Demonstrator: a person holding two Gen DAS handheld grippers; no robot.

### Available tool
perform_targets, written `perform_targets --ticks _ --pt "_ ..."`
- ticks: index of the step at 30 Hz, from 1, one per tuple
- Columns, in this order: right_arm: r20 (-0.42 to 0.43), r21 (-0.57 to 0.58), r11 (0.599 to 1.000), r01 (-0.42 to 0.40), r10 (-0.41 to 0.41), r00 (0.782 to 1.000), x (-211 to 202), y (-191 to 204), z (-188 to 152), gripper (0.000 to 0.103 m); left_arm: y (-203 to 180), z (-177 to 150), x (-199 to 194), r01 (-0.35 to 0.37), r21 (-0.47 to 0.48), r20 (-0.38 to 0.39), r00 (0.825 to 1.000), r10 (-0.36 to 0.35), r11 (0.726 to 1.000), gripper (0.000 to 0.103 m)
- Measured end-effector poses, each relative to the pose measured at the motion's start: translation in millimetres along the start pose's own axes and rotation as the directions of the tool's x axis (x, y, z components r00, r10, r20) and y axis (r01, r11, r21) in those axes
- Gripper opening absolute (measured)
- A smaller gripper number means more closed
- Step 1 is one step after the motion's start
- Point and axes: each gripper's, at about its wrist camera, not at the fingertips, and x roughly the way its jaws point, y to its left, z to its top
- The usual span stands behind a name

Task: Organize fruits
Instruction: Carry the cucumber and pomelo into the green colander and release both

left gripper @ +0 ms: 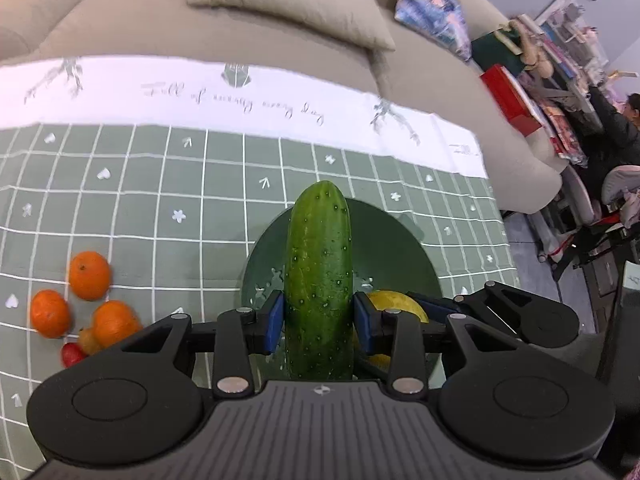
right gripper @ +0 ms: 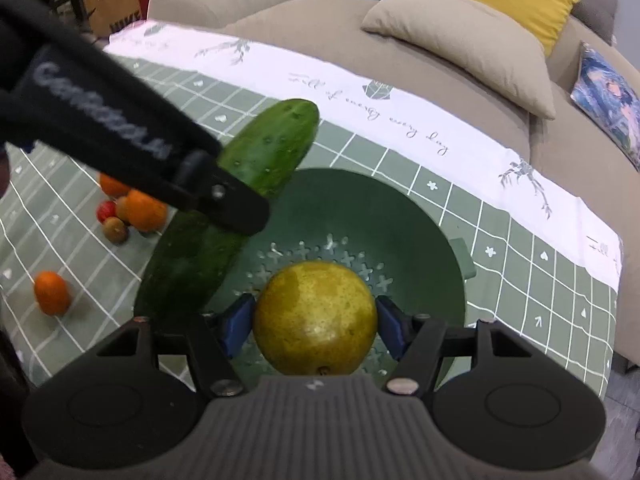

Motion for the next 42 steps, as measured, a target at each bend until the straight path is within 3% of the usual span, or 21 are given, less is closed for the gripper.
perform_targets --ticks 14,23,27,31,35,42 --pt "-0.123 -0.069 0.995 -0.071 0.062 0.990 52.8 -11.3 -5.3 0.062 9.2 6.3 61.4 -0.019 -0.006 -0.157 0.987 0.018 1.000 0.041" --pt "-0.156 -0.071 0.994 -0.078 0.066 0.985 54.2 -12.6 -8.3 0.064 4.3 5.2 68.7 -0.033 0.025 -0.178 0.983 0.037 0.999 0.041" --pt "-0.155 -0.117 0.993 -0.016 -0.003 0.988 47.3 -9.2 -9.5 0.073 2.0 5.8 64.6 -0.041 0.053 -0.166 0.985 0.050 0.998 0.048" --pt "-0.127 -0.103 0.995 0.011 -0.024 0.992 28.6 -7.2 -7.5 0.079 1.4 3.0 46.9 -0.018 0.074 -0.134 0.991 0.028 0.997 0.048" --pt "-0.101 -0.089 0.994 0.070 -0.079 0.992 5.6 1.6 -4.1 0.079 1.5 -2.4 17.5 -0.007 0.102 -0.082 0.996 0.016 0.995 0.048" --pt "0.000 0.010 0.998 0.063 -0.063 0.998 -37.3 28.4 -2.4 0.084 12.1 -20.6 -43.9 -0.022 0.173 0.028 0.999 0.017 0.985 0.048"
